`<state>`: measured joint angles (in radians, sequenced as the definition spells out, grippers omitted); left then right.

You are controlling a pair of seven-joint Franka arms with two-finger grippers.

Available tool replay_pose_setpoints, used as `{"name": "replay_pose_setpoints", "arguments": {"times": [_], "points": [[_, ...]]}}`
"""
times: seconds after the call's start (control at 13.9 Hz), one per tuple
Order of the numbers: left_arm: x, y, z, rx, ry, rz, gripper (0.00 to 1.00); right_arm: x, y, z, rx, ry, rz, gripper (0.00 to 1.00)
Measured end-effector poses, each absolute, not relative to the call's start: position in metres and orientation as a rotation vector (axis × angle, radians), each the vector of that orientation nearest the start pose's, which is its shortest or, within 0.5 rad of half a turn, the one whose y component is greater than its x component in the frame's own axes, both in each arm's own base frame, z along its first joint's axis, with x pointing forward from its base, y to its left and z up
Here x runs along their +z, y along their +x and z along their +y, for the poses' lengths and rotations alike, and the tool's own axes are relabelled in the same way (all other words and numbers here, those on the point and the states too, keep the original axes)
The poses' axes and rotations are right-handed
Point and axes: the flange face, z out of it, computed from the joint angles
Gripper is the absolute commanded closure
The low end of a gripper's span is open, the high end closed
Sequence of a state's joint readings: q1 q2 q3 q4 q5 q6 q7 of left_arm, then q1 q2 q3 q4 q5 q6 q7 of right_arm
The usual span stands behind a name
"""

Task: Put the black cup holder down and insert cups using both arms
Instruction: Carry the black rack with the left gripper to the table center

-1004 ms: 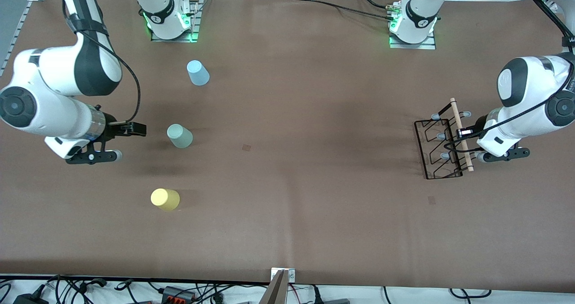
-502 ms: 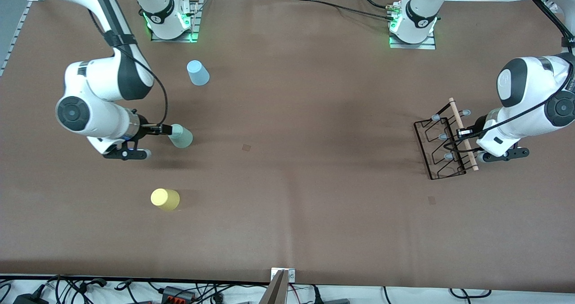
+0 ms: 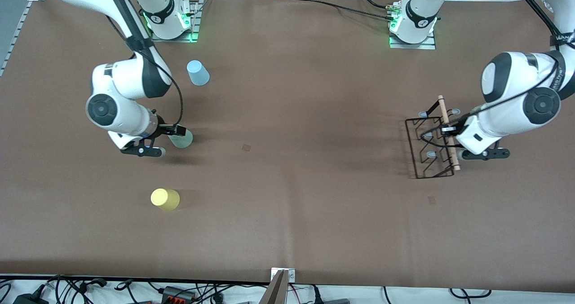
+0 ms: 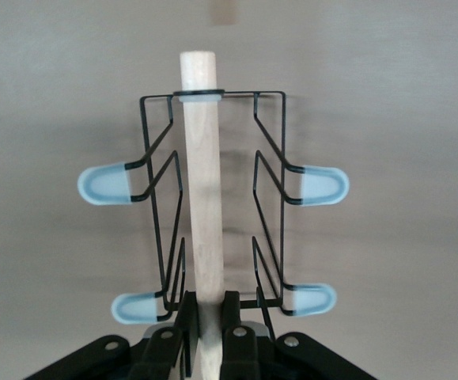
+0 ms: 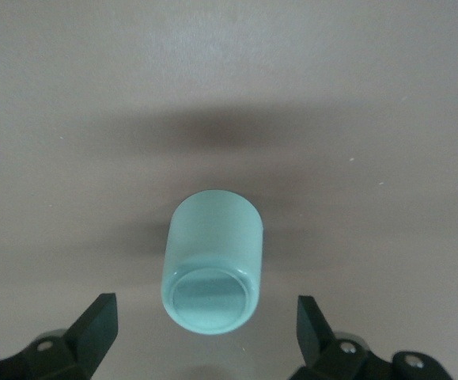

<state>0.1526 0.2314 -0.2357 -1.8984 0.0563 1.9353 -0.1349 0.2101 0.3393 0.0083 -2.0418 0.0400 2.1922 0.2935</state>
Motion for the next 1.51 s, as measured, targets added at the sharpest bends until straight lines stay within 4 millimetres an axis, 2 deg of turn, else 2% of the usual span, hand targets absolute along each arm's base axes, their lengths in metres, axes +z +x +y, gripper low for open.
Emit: {"name": "replay_pose_setpoints", "arguments": {"times": [0.22, 0.36, 0.65, 0.86, 0.93, 1.0, 1.08, 1.15, 1.22, 1.36, 1.51], "points": [[0.398, 0.586, -0.121, 0.240, -3.136, 0.054, 1.00, 0.243, 0.552, 0.137, 0.310, -3.145, 0.190, 0.00], [0.409, 0.578, -0.178, 0.260, -3.168, 0.053, 1.00, 0.237, 0.551, 0.136, 0.321, -3.146, 0.206, 0.00], [0.401, 0.555, -0.277, 0.328, -3.202, 0.070, 1.00, 0.225, 0.553, 0.124, 0.333, -3.147, 0.240, 0.00], [0.395, 0.542, -0.350, 0.364, -3.226, 0.038, 1.00, 0.220, 0.553, 0.123, 0.339, -3.147, 0.244, 0.01], [0.391, 0.539, -0.370, 0.380, -3.232, 0.023, 1.00, 0.220, 0.553, 0.123, 0.339, -3.147, 0.245, 0.15], [0.386, 0.535, -0.387, 0.399, -3.235, 0.022, 1.00, 0.220, 0.553, 0.123, 0.339, -3.146, 0.246, 0.37], [0.378, 0.530, -0.402, 0.420, -3.235, 0.031, 1.00, 0.220, 0.553, 0.122, 0.339, -3.146, 0.247, 0.51], [0.371, 0.525, -0.417, 0.434, -3.238, 0.035, 1.00, 0.220, 0.553, 0.122, 0.338, -3.146, 0.248, 0.65], [0.364, 0.520, -0.431, 0.439, -3.243, 0.008, 1.00, 0.221, 0.555, 0.122, 0.334, -3.146, 0.250, 0.73], [0.355, 0.512, -0.455, 0.451, -3.249, -0.075, 1.00, 0.231, 0.563, 0.123, 0.301, -3.143, 0.250, 0.75], [0.355, 0.512, -0.473, 0.456, -3.268, -0.106, 1.00, 0.256, 0.579, 0.127, 0.299, -3.141, 0.243, 0.74]]}}
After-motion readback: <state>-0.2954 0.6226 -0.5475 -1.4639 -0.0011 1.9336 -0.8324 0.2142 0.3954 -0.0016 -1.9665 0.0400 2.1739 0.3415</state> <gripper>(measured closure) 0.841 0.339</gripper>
